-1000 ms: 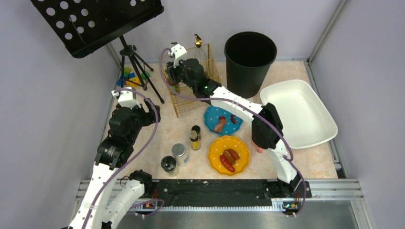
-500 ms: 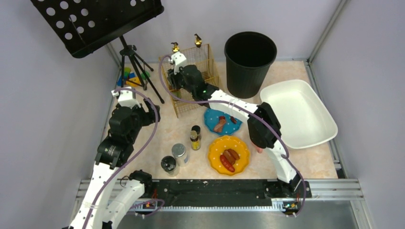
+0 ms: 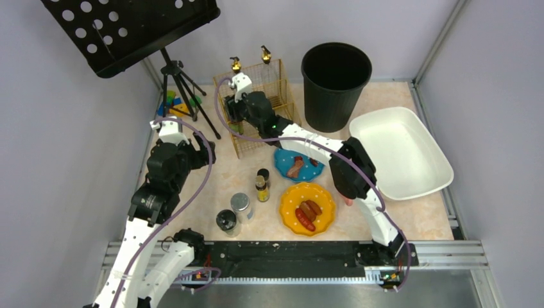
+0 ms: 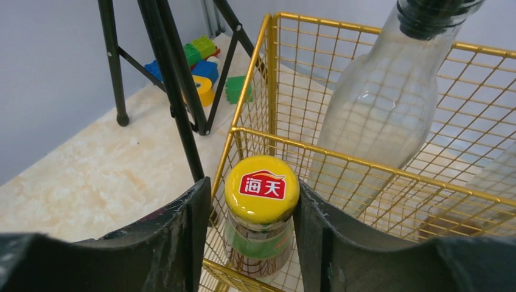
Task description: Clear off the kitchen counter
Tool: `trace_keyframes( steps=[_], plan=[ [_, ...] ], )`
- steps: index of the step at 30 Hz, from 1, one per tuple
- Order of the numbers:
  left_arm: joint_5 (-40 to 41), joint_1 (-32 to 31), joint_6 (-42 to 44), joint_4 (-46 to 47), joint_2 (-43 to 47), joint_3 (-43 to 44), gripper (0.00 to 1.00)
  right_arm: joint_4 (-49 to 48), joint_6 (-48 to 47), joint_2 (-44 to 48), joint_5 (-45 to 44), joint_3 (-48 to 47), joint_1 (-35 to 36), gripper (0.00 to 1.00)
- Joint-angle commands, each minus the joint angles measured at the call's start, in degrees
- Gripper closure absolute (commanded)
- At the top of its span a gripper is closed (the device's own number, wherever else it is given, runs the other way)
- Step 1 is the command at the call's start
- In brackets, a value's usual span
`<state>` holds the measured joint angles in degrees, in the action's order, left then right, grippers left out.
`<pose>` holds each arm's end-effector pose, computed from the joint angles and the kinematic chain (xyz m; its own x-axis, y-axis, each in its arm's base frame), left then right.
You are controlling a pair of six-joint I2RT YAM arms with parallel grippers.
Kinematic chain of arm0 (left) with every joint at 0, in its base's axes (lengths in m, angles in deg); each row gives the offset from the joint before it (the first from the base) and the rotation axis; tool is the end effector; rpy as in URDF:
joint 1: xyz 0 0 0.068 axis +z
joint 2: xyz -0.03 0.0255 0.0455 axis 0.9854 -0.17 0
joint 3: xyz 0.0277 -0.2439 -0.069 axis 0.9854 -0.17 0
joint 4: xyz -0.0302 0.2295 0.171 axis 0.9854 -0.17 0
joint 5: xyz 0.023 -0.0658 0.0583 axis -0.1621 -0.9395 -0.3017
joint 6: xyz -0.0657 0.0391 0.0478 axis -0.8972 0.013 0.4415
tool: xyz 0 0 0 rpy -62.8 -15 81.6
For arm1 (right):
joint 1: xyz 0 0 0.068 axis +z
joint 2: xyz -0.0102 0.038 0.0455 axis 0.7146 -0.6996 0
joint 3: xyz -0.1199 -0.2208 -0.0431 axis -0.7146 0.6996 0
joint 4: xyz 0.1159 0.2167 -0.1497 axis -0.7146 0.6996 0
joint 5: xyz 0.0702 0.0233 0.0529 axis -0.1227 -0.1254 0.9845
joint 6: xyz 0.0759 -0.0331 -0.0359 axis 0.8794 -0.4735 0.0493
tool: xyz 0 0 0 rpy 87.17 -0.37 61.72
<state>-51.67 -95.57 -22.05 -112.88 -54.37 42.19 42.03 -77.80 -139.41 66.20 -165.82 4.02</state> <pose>0.2208 -0.0450 0.3393 -0.3029 -0.2512 -0.9193 -0.0113 0.9655 -0.2602 0.4009 0.4554 0.2596 -0.0958 -0.0361 -0.9947 -0.6677 0.7435 0.0373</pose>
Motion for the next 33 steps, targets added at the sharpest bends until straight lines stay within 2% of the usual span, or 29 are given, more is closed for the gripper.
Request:
trace_keyframes(
  steps=[1,8,12,20,28,33],
  plan=[
    [-0.6,0.4,-0.1,1.6,0.0,0.2,0.18,-5.5,0.9,4.5,0.7,1.9,0.3,0.47],
    [-0.5,0.5,-0.2,1.5,-0.1,0.2,0.18,-7.3,-0.3,10.4,0.2,5.8,1.7,0.31],
    [-0.6,0.6,-0.1,1.6,-0.4,0.2,0.18,-9.2,-1.2,15.6,-0.2,10.6,2.6,0.27],
    [0.1,0.6,0.0,1.5,-0.4,0.2,0.18,-7.8,-2.5,24.1,-4.4,18.1,4.0,0.24],
    [0.3,0.7,0.0,1.4,-0.4,0.2,0.18,-6.4,-2.5,35.9,-6.5,32.4,5.3,0.24],
    [0.6,0.7,0.0,1.4,-0.5,0.2,0.18,-4.5,-2.6,38.0,-9.0,34.9,5.3,0.24]
  ],
)
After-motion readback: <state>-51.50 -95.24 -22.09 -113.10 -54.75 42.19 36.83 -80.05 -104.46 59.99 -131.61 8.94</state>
